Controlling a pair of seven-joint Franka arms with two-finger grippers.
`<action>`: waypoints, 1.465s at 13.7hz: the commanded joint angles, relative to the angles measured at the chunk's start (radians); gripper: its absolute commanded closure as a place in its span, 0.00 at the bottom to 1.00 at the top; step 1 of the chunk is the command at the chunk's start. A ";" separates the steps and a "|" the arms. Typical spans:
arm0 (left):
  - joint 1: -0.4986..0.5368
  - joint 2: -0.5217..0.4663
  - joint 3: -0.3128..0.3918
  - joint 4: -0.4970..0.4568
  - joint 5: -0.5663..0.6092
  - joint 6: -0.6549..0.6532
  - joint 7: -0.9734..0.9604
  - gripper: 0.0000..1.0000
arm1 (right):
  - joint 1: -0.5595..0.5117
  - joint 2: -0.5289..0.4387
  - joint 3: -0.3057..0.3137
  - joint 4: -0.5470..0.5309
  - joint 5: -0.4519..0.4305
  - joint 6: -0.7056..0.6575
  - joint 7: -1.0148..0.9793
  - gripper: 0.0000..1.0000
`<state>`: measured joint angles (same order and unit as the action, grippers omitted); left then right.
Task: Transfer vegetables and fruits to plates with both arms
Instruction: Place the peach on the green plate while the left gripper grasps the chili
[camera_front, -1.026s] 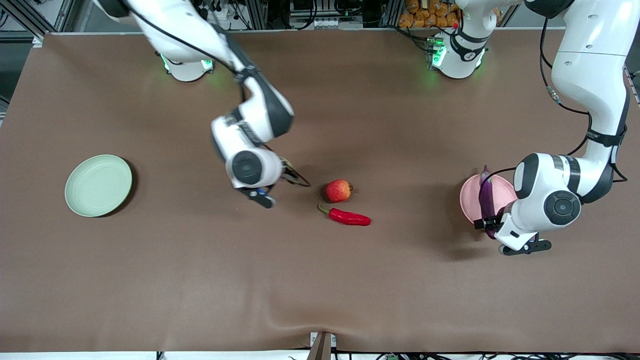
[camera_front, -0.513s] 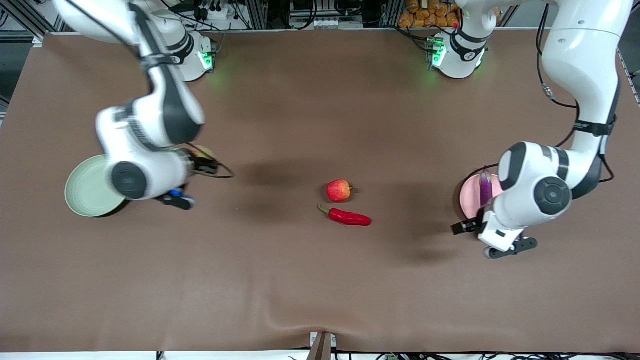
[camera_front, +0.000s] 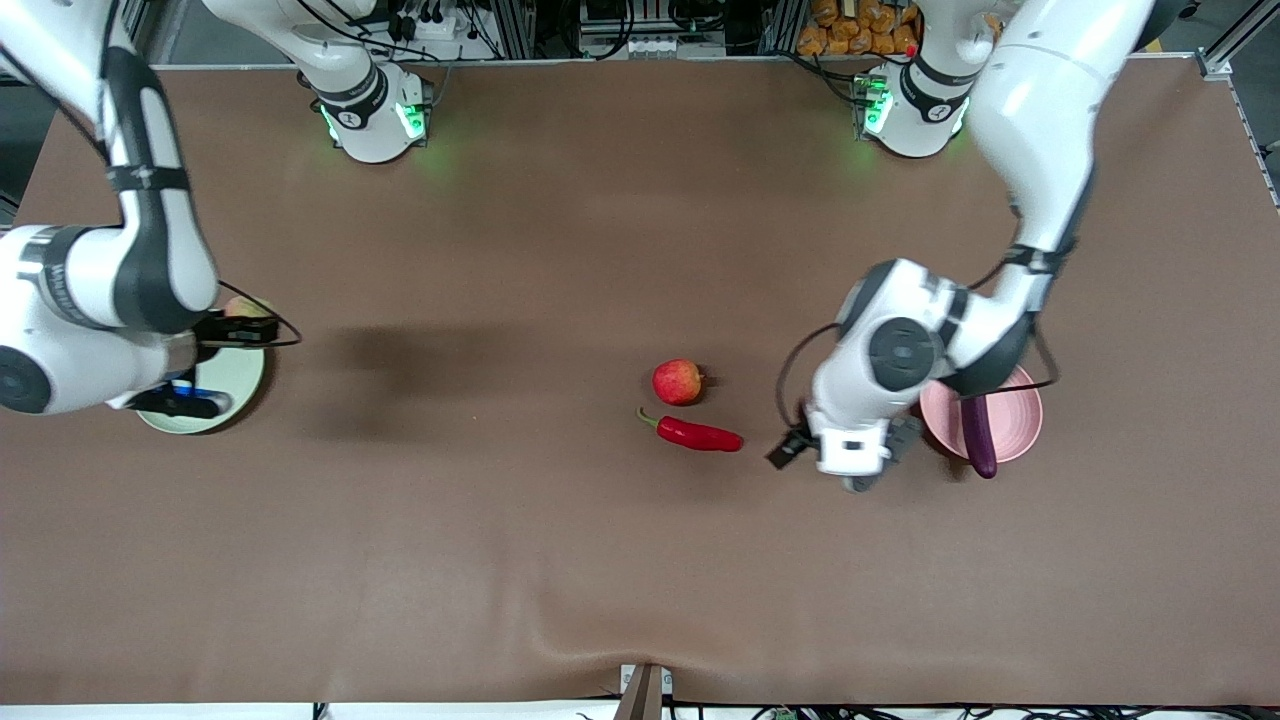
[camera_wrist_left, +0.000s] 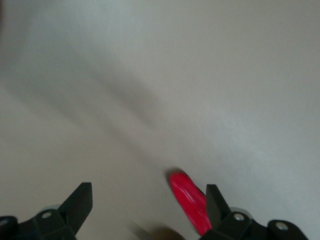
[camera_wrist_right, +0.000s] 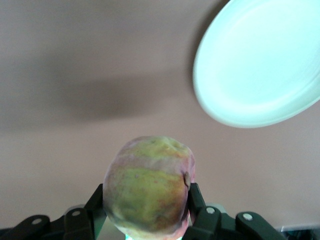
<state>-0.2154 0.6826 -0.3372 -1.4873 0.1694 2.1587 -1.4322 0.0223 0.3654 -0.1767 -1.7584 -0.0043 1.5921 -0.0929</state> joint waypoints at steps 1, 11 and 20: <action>-0.129 0.075 0.085 0.100 -0.001 -0.008 -0.183 0.00 | -0.010 -0.005 -0.105 -0.078 -0.016 0.124 -0.242 1.00; -0.329 0.212 0.225 0.153 -0.005 0.193 -0.450 0.00 | -0.194 0.199 -0.138 -0.072 0.023 0.428 -0.602 0.86; -0.323 0.241 0.227 0.151 -0.007 0.240 -0.542 0.00 | -0.122 0.188 -0.138 0.187 0.115 -0.074 -0.494 0.00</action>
<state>-0.5355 0.9100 -0.1145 -1.3623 0.1694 2.3918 -1.9376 -0.1303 0.5642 -0.3158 -1.6339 0.0938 1.6163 -0.6417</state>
